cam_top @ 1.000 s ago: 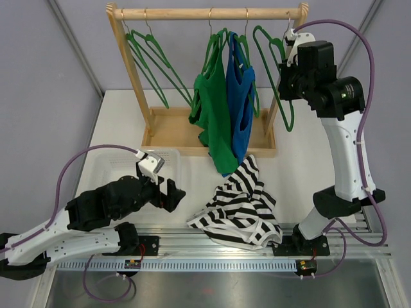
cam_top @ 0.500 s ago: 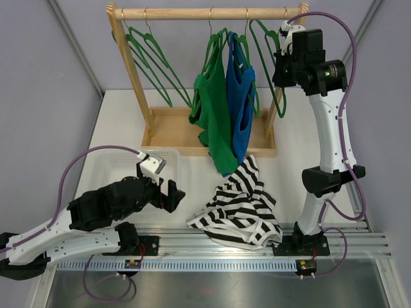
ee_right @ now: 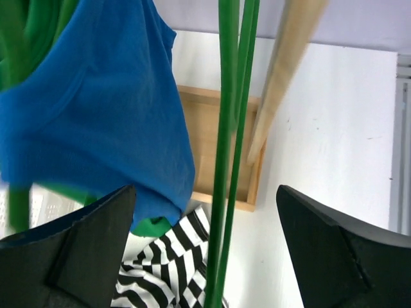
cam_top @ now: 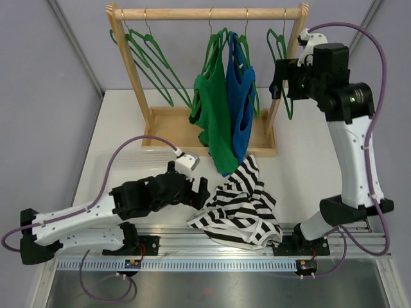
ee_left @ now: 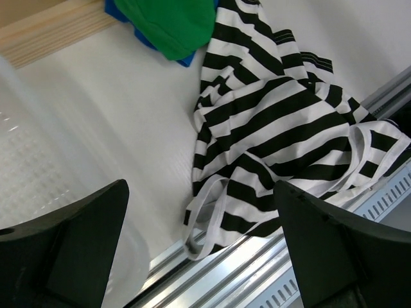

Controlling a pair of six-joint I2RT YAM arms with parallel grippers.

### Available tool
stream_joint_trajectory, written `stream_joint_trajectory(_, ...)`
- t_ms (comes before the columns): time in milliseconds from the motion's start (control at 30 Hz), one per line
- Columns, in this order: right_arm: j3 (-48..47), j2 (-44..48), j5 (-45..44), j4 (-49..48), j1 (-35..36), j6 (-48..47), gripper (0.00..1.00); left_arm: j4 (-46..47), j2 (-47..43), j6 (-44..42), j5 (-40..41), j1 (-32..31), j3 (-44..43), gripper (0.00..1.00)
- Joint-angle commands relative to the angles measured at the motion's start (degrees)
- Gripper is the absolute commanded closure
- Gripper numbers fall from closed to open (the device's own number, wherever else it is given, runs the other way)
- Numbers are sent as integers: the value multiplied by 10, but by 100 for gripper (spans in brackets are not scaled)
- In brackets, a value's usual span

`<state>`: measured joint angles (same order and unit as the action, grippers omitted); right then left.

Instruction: Remove the tank top from the hanger

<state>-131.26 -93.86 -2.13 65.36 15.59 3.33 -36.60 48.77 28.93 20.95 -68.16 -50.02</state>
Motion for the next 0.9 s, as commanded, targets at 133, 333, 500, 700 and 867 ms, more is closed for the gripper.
stream_joint_trajectory(133, 196, 231, -37, -96, 1, 19, 1, 231, 165, 69, -17, -62, -16, 1)
stream_joint_trajectory(333, 422, 477, 13, -234, 1, 57, 0, 218, 381, 68, -20, -97, -116, 1)
stream_joint_trajectory(500, 493, 556, 38, -215, 0, 70, 0, 209, 505, 81, -40, -108, -173, 1)
stream_joint_trajectory(700, 496, 576, 58, -155, 0, 69, 1, 181, 597, 97, -18, -126, -181, 14)
stream_joint_trajectory(867, 506, 602, 55, -150, 0, 62, 0, 182, 586, 111, -22, -134, -158, 100)
